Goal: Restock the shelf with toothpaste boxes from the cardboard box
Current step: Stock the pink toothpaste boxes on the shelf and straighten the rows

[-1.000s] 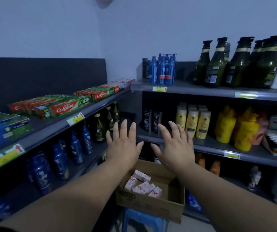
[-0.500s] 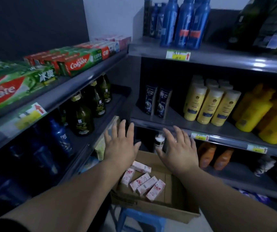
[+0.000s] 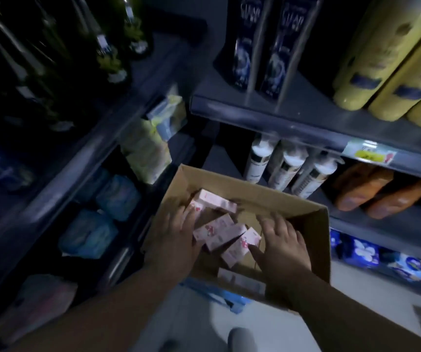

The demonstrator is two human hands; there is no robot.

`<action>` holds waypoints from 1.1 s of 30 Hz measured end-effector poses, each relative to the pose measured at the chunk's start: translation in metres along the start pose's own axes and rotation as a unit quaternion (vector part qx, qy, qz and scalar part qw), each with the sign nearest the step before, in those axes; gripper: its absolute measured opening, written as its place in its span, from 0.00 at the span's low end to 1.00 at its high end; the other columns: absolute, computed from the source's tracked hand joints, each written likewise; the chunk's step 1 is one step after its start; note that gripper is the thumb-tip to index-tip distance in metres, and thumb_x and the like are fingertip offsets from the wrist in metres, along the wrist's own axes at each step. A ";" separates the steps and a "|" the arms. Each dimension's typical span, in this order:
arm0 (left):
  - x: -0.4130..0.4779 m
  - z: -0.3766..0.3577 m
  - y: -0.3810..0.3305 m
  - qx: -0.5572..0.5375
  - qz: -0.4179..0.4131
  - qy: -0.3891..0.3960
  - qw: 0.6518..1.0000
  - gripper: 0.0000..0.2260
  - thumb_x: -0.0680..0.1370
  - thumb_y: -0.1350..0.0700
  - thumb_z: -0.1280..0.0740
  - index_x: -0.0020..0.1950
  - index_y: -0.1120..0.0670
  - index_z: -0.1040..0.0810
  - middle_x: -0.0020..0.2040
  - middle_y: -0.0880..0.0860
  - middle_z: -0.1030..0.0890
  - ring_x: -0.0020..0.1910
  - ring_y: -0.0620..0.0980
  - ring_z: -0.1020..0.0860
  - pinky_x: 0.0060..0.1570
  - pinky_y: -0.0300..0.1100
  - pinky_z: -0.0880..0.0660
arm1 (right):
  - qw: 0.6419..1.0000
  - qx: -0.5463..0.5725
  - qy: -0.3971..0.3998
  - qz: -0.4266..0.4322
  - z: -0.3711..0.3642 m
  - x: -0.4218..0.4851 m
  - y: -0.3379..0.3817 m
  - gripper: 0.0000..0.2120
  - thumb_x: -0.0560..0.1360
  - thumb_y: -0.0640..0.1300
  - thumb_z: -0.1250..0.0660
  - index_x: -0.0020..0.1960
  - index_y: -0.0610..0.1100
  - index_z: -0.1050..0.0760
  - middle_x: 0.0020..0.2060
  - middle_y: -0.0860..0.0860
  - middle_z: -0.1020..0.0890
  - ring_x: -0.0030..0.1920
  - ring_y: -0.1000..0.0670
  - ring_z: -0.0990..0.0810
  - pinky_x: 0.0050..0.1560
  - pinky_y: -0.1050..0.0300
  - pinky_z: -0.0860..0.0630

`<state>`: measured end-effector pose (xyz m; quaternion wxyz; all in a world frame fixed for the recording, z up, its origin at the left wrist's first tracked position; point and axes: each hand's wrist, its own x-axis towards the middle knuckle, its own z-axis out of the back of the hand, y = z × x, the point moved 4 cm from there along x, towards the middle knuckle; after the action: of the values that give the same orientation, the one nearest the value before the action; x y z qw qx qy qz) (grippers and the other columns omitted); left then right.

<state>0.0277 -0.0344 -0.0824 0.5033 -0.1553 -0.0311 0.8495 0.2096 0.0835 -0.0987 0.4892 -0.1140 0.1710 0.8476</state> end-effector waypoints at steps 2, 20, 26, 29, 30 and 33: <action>0.009 -0.028 -0.006 -0.004 0.009 0.021 1.000 0.31 0.77 0.44 0.36 0.77 0.51 0.41 0.75 0.55 0.39 0.71 0.57 0.35 0.67 0.51 0.33 | 1.000 0.000 0.026 0.004 -0.028 0.012 -0.016 0.33 0.78 0.61 0.42 0.78 0.57 0.52 0.78 0.49 0.47 0.78 0.46 0.48 0.76 0.46 0.47; 0.118 -0.168 -0.048 0.084 -0.014 0.203 0.975 0.23 0.79 0.50 0.38 0.72 0.50 0.38 0.67 0.54 0.32 0.63 0.54 0.29 0.59 0.50 0.32 | 0.982 0.016 0.179 0.062 -0.140 0.110 -0.060 0.30 0.82 0.50 0.45 0.79 0.54 0.56 0.78 0.51 0.49 0.77 0.44 0.48 0.74 0.48 0.46; 0.124 -0.180 -0.048 0.085 0.004 0.193 0.977 0.18 0.79 0.54 0.39 0.68 0.55 0.35 0.65 0.56 0.30 0.60 0.55 0.27 0.56 0.47 0.29 | 0.979 0.052 0.195 0.024 -0.144 0.117 -0.059 0.30 0.81 0.53 0.43 0.78 0.57 0.52 0.76 0.45 0.47 0.74 0.43 0.43 0.70 0.47 0.35; 0.123 -0.177 -0.046 0.069 0.021 0.188 0.980 0.18 0.77 0.54 0.36 0.66 0.55 0.33 0.65 0.56 0.30 0.62 0.54 0.27 0.58 0.47 0.29 | 0.985 0.029 0.163 0.043 -0.138 0.116 -0.054 0.29 0.80 0.51 0.42 0.78 0.54 0.48 0.75 0.44 0.44 0.72 0.43 0.39 0.67 0.48 0.33; 0.121 -0.174 -0.045 0.055 0.028 0.186 0.981 0.19 0.77 0.53 0.35 0.67 0.54 0.33 0.66 0.55 0.30 0.62 0.54 0.28 0.58 0.47 0.30 | 0.986 0.035 0.159 0.046 -0.134 0.114 -0.053 0.28 0.80 0.50 0.41 0.77 0.54 0.47 0.74 0.45 0.43 0.71 0.43 0.37 0.66 0.49 0.32; 0.112 -0.152 -0.044 -0.021 0.051 0.159 0.986 0.22 0.76 0.52 0.33 0.68 0.52 0.33 0.66 0.53 0.30 0.63 0.53 0.29 0.59 0.46 0.31 | 0.985 0.069 0.148 0.046 -0.118 0.106 -0.053 0.26 0.78 0.48 0.38 0.74 0.53 0.42 0.72 0.47 0.39 0.67 0.46 0.31 0.62 0.50 0.28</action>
<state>0.0597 0.0682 -0.2442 0.4540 -0.3002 0.0390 0.8380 0.2060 0.1446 -0.2544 0.4254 -0.1963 0.3048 0.8292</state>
